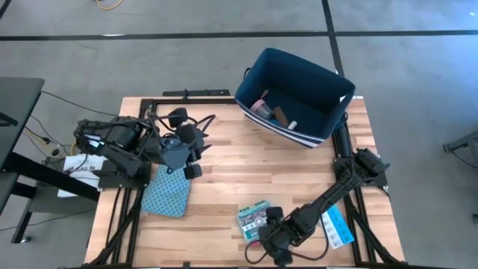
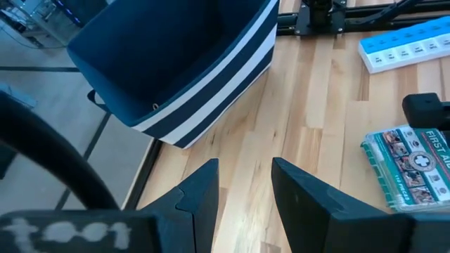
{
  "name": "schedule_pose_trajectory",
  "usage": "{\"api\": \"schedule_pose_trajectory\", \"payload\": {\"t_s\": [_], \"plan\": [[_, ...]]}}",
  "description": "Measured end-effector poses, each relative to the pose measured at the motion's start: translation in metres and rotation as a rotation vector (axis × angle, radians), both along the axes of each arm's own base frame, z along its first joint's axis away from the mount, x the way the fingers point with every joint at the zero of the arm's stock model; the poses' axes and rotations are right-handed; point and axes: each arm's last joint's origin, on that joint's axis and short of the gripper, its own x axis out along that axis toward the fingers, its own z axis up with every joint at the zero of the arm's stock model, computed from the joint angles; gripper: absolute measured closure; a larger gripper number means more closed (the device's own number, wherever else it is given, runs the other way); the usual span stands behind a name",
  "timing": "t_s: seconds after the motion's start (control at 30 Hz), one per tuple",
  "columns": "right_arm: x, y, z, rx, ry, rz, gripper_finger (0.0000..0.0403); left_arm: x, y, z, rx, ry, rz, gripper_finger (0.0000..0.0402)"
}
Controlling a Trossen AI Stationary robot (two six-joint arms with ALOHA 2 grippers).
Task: Pick & place medical supplies in basket/bin
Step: Put the blue first aid kit into the blue organizer bin
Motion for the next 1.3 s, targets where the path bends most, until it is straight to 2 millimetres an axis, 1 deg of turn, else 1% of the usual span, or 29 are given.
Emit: {"api": "schedule_pose_trajectory", "payload": {"t_s": [0.07,0.17,0.23,0.27,0.33,0.47,0.53,0.7,0.8,0.97,1.1,1.13,1.23,1.3], "plan": [[0.002,-0.007,-0.001,-0.060,-0.008,-0.010,0.0168,0.000,0.000,0.000,0.003,0.000,0.001,0.0278],[0.008,-0.025,-0.003,-0.139,0.016,-0.063,0.0168,0.000,0.000,0.000,0.004,-0.001,0.002,0.0278],[0.009,-0.033,-0.002,-0.161,0.039,-0.093,0.0168,0.000,0.000,0.000,0.001,0.001,-0.001,0.0278],[0.009,-0.035,-0.001,-0.162,0.044,-0.098,0.0168,0.000,0.000,0.000,0.001,0.001,-0.001,0.0278],[0.007,-0.030,0.001,-0.149,0.036,-0.076,0.0168,0.000,0.000,0.000,0.001,0.002,-0.001,0.0278],[-0.001,-0.013,0.009,-0.156,0.018,0.018,0.0168,-0.001,0.000,-0.001,0.004,0.009,0.000,0.0278],[-0.002,-0.012,0.009,-0.148,0.022,-0.008,0.0168,-0.001,0.000,-0.001,0.006,0.016,0.000,0.0278],[0.000,-0.018,0.009,-0.097,0.060,-0.267,0.0168,-0.001,0.001,-0.001,-0.005,0.013,0.012,0.0278],[0.004,-0.024,0.009,-0.099,0.035,-0.346,0.0168,-0.001,0.001,-0.001,-0.010,0.010,0.016,0.0279],[0.019,-0.033,0.010,-0.083,-0.034,-0.319,0.0168,-0.001,0.001,-0.001,-0.012,0.008,0.018,0.0279],[0.027,-0.041,0.006,0.033,0.073,-0.333,0.0168,-0.001,0.001,-0.001,-0.012,0.008,0.018,0.0279],[0.029,-0.042,0.006,0.062,0.075,-0.332,0.0168,-0.001,0.001,-0.001,-0.012,0.008,0.018,0.0279],[0.036,-0.040,0.010,0.114,0.018,-0.292,0.0168,-0.002,-0.001,-0.001,-0.017,0.006,0.018,0.0279],[0.040,-0.037,0.015,0.162,-0.035,-0.232,0.0168,-0.002,-0.003,-0.002,-0.024,0.008,0.004,0.0279]]}}
